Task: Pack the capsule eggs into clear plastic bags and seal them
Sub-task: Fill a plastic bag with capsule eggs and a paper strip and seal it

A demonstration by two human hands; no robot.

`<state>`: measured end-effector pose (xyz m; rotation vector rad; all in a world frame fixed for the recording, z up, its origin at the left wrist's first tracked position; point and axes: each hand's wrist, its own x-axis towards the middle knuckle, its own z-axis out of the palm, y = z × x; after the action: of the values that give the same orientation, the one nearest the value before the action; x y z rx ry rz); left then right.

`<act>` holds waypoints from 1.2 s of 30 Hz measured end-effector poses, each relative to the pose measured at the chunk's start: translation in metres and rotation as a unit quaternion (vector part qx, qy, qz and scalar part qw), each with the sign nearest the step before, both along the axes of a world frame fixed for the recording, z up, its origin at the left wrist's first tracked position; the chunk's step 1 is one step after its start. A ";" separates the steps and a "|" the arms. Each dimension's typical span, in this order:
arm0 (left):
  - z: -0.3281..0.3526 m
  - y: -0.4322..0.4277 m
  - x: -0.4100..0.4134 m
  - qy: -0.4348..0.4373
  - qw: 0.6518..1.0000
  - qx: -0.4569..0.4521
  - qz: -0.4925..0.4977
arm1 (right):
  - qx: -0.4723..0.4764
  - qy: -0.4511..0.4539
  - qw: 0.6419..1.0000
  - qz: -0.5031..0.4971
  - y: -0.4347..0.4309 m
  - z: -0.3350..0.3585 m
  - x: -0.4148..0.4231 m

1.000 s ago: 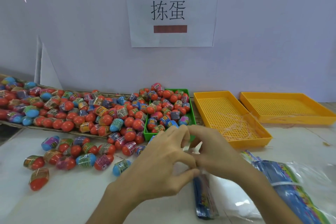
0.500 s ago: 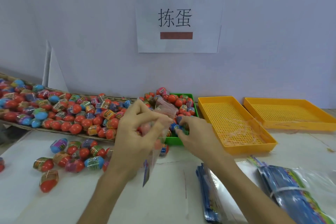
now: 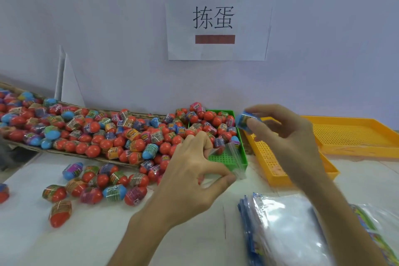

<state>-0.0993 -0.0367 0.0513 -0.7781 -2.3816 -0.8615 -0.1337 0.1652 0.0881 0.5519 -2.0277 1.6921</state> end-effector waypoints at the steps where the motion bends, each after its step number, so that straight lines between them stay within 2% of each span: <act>1: -0.001 0.001 0.000 0.000 1.000 -0.009 0.000 | 0.028 -0.013 0.998 0.048 0.002 0.002 0.005; 4: -0.004 0.003 0.000 0.000 1.000 -0.014 -0.005 | 0.170 0.001 0.983 0.069 0.000 -0.003 0.008; 7: -0.007 0.006 0.000 -0.003 1.000 -0.015 -0.012 | 0.228 0.028 0.973 0.038 -0.005 -0.008 0.009; 14: -0.008 0.005 0.000 -0.024 1.000 0.005 -0.017 | 0.209 0.013 0.974 0.084 -0.006 -0.006 0.011; 18: -0.006 0.006 0.002 -0.041 0.999 0.015 -0.025 | 0.235 -0.012 0.965 0.112 -0.006 -0.007 0.009; 21: -0.005 0.004 0.001 -0.045 0.999 0.006 -0.026 | 0.189 0.019 0.980 0.068 -0.004 -0.006 0.008; 23: -0.004 0.002 0.000 -0.030 0.999 -0.012 -0.017 | 0.093 0.025 0.994 0.049 0.001 -0.002 0.008; 25: -0.004 0.002 0.001 -0.018 0.999 -0.026 -0.011 | -0.019 -0.010 0.995 0.095 0.006 0.002 0.009; 26: -0.004 0.003 0.001 -0.015 0.999 -0.029 -0.011 | -0.034 -0.031 0.992 0.117 0.007 0.003 0.010; 27: -0.004 0.003 0.001 -0.015 0.999 -0.028 -0.012 | -0.010 -0.044 0.991 0.126 0.007 0.002 0.010; 31: -0.005 0.004 0.003 -0.025 0.999 -0.003 -0.020 | 0.183 -0.035 0.979 0.084 -0.003 -0.007 0.008; 36: -0.005 0.005 0.002 -0.037 0.999 0.009 -0.023 | 0.215 0.001 0.975 0.054 -0.012 -0.014 0.010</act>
<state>-0.0970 -0.0321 0.0468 -0.8089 -2.4249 -0.9454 -0.1239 0.1533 0.0737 0.8156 -2.4144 1.3016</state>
